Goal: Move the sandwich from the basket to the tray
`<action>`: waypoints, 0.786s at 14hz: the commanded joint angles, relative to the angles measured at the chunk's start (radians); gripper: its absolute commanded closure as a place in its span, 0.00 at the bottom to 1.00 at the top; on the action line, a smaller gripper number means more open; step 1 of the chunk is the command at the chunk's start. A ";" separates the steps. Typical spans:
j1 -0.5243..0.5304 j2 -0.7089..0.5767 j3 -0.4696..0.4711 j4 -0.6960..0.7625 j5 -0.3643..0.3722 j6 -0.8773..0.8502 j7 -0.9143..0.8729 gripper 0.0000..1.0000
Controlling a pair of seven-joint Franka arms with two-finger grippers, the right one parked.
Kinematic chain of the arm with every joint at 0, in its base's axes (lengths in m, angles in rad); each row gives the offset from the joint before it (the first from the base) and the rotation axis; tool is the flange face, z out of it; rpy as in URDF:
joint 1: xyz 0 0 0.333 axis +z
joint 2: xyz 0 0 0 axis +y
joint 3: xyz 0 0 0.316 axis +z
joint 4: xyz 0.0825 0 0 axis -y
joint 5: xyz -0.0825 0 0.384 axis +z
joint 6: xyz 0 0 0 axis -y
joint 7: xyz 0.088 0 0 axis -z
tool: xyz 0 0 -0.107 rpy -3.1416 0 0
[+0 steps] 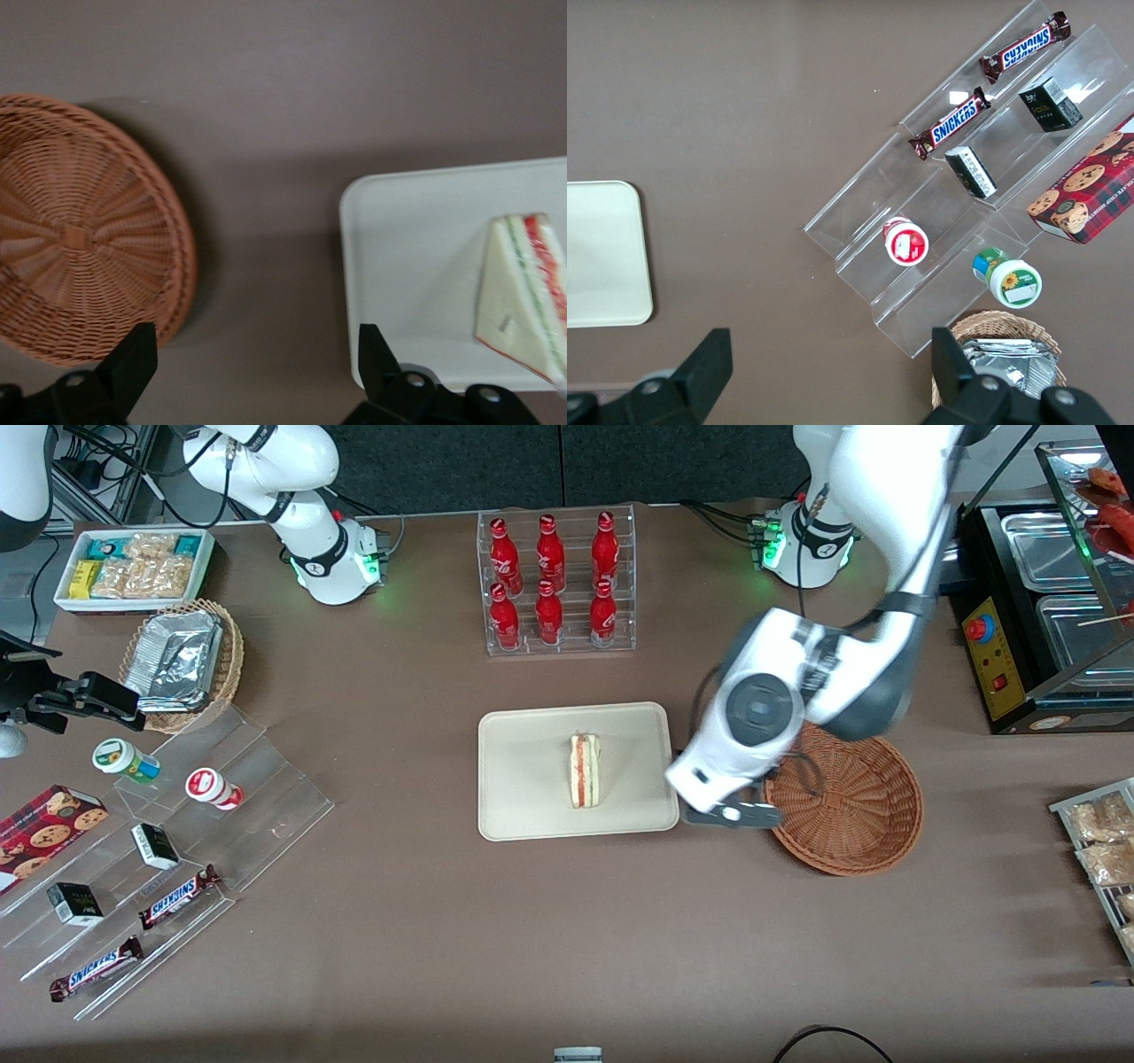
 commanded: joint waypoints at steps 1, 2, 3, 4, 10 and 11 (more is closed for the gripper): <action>0.088 -0.083 -0.011 -0.089 -0.043 0.015 0.048 0.00; 0.120 -0.103 -0.011 -0.098 -0.076 0.014 0.079 0.00; 0.161 -0.123 -0.011 -0.107 -0.086 0.006 0.111 0.00; 0.186 -0.146 -0.011 -0.118 -0.086 -0.005 0.124 0.00; 0.292 -0.361 -0.009 -0.306 -0.086 -0.022 0.153 0.00; 0.309 -0.402 -0.011 -0.330 -0.086 -0.041 0.159 0.00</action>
